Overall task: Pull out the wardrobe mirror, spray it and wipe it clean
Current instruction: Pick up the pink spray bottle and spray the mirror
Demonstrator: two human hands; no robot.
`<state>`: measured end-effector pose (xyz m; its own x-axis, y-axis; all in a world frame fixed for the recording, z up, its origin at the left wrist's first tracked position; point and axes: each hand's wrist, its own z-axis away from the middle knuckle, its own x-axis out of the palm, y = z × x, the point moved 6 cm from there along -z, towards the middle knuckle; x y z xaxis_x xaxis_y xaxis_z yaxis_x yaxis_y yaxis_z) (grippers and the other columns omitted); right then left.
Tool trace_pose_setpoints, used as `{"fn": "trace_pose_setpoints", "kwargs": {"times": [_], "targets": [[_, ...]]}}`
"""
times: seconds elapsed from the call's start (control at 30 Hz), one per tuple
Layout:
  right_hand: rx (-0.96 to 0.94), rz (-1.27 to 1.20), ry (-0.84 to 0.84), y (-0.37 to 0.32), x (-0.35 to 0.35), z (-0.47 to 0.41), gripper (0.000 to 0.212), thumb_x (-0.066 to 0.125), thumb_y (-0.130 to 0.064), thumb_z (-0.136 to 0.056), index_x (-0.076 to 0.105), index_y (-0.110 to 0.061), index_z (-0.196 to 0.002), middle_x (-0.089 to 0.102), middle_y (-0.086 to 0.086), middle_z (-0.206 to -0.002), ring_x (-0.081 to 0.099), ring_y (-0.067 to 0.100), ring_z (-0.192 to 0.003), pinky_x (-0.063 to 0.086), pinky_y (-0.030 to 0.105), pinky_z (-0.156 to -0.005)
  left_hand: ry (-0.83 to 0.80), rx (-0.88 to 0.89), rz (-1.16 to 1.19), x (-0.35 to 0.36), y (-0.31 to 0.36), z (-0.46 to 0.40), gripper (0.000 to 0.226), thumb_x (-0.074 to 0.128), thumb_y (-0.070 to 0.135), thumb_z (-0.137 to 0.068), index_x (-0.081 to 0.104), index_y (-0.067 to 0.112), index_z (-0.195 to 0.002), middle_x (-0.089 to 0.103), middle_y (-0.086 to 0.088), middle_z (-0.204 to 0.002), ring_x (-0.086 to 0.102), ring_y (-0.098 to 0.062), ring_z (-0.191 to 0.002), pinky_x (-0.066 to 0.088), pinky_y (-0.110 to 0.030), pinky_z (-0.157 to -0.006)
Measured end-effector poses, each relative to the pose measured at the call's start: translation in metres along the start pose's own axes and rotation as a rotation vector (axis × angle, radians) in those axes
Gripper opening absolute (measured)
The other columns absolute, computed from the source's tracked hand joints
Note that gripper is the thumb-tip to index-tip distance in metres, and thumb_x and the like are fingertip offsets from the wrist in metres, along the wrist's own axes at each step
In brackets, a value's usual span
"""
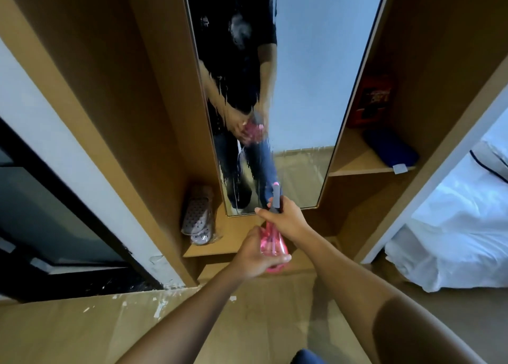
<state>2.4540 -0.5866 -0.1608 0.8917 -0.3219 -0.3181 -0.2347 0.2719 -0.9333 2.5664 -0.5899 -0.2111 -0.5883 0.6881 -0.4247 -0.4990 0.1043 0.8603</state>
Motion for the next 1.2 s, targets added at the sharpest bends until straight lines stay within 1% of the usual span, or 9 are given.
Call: {"fn": "trace_pose_setpoints", "kwargs": {"times": [0.1, 0.2, 0.27, 0.4, 0.57, 0.73, 0.9, 1.07, 1.2], "targets": [[0.006, 0.013, 0.019, 0.008, -0.01, -0.004, 0.025, 0.074, -0.03, -0.084, 0.05, -0.024, -0.089, 0.056, -0.008, -0.08, 0.055, 0.004, -0.07, 0.039, 0.014, -0.061, -0.012, 0.011, -0.001, 0.009, 0.007, -0.004, 0.062, 0.084, 0.029, -0.071, 0.04, 0.028, -0.115, 0.057, 0.008, -0.109, 0.058, -0.006, -0.099, 0.049, -0.021, -0.086], [0.024, 0.015, 0.022, 0.016, -0.019, -0.011, 0.031, 0.074, -0.033, -0.083, 0.051, -0.02, -0.1, 0.056, -0.008, -0.085, 0.056, 0.004, -0.075, 0.039, 0.015, -0.062, -0.017, 0.013, 0.012, 0.015, 0.011, -0.012, 0.062, 0.084, 0.028, -0.072, 0.04, 0.028, -0.116, 0.057, 0.008, -0.107, 0.057, -0.002, -0.095, 0.046, -0.015, -0.076], [0.026, 0.033, 0.023, 0.019, -0.023, -0.018, 0.034, 0.074, -0.034, -0.083, 0.052, -0.018, -0.102, 0.056, -0.008, -0.087, 0.056, 0.005, -0.076, 0.04, 0.017, -0.063, -0.016, 0.015, 0.018, 0.019, 0.013, -0.019, 0.061, 0.084, 0.028, -0.072, 0.041, 0.028, -0.116, 0.057, 0.007, -0.107, 0.058, -0.003, -0.096, 0.048, -0.016, -0.079], [0.015, 0.083, 0.022, 0.024, -0.029, -0.033, 0.035, 0.075, -0.036, -0.081, 0.055, -0.015, -0.1, 0.057, -0.006, -0.084, 0.055, 0.006, -0.074, 0.039, 0.017, -0.062, 0.008, -0.003, 0.013, 0.022, 0.011, -0.031, 0.07, 0.085, 0.032, -0.069, 0.042, 0.024, -0.123, 0.059, 0.005, -0.114, 0.059, -0.01, -0.106, 0.05, -0.031, -0.096], [0.008, 0.097, -0.013, 0.031, -0.03, -0.047, 0.04, 0.077, -0.04, -0.078, 0.059, -0.011, -0.098, 0.061, -0.001, -0.083, 0.06, 0.013, -0.076, 0.046, 0.02, -0.065, 0.05, -0.047, 0.032, 0.026, 0.006, -0.045, 0.081, 0.088, 0.038, -0.06, 0.041, 0.025, -0.125, 0.06, 0.007, -0.115, 0.06, -0.011, -0.107, 0.051, -0.038, -0.098], [0.024, 0.09, -0.018, 0.036, -0.04, -0.056, 0.041, 0.077, -0.042, -0.078, 0.058, -0.012, -0.1, 0.06, -0.002, -0.084, 0.058, 0.011, -0.076, 0.046, 0.025, -0.067, 0.059, -0.036, 0.041, 0.032, 0.013, -0.055, 0.081, 0.089, 0.035, -0.061, 0.042, 0.023, -0.125, 0.059, 0.007, -0.114, 0.06, -0.01, -0.107, 0.05, -0.036, -0.097], [0.049, -0.006, 0.003, 0.042, -0.064, -0.054, 0.038, 0.079, -0.037, -0.077, 0.055, -0.017, -0.099, 0.057, -0.007, -0.083, 0.055, 0.008, -0.075, 0.043, 0.02, -0.065, 0.03, 0.007, 0.005, 0.043, 0.026, -0.066, 0.06, 0.088, 0.021, -0.066, 0.044, 0.03, -0.106, 0.062, 0.003, -0.104, 0.062, -0.009, -0.096, 0.053, -0.025, -0.086], [0.038, 0.025, 0.013, 0.048, -0.08, -0.059, 0.045, 0.077, -0.039, -0.078, 0.055, -0.015, -0.109, 0.058, -0.004, -0.091, 0.059, 0.014, -0.086, 0.046, 0.022, -0.071, 0.01, 0.045, -0.003, 0.055, 0.038, -0.076, 0.056, 0.087, 0.025, -0.067, 0.045, 0.035, -0.101, 0.063, 0.003, -0.105, 0.063, -0.009, -0.096, 0.053, -0.031, -0.09], [0.042, 0.019, 0.023, 0.051, -0.086, -0.063, 0.044, 0.077, -0.038, -0.079, 0.056, -0.013, -0.109, 0.061, 0.004, -0.097, 0.061, 0.02, -0.09, 0.051, 0.031, -0.08, 0.008, 0.049, -0.016, 0.06, 0.041, -0.083, 0.052, 0.086, 0.022, -0.069, 0.047, 0.036, -0.1, 0.063, 0.008, -0.1, 0.062, 0.0, -0.091, 0.048, -0.014, -0.077]]}}
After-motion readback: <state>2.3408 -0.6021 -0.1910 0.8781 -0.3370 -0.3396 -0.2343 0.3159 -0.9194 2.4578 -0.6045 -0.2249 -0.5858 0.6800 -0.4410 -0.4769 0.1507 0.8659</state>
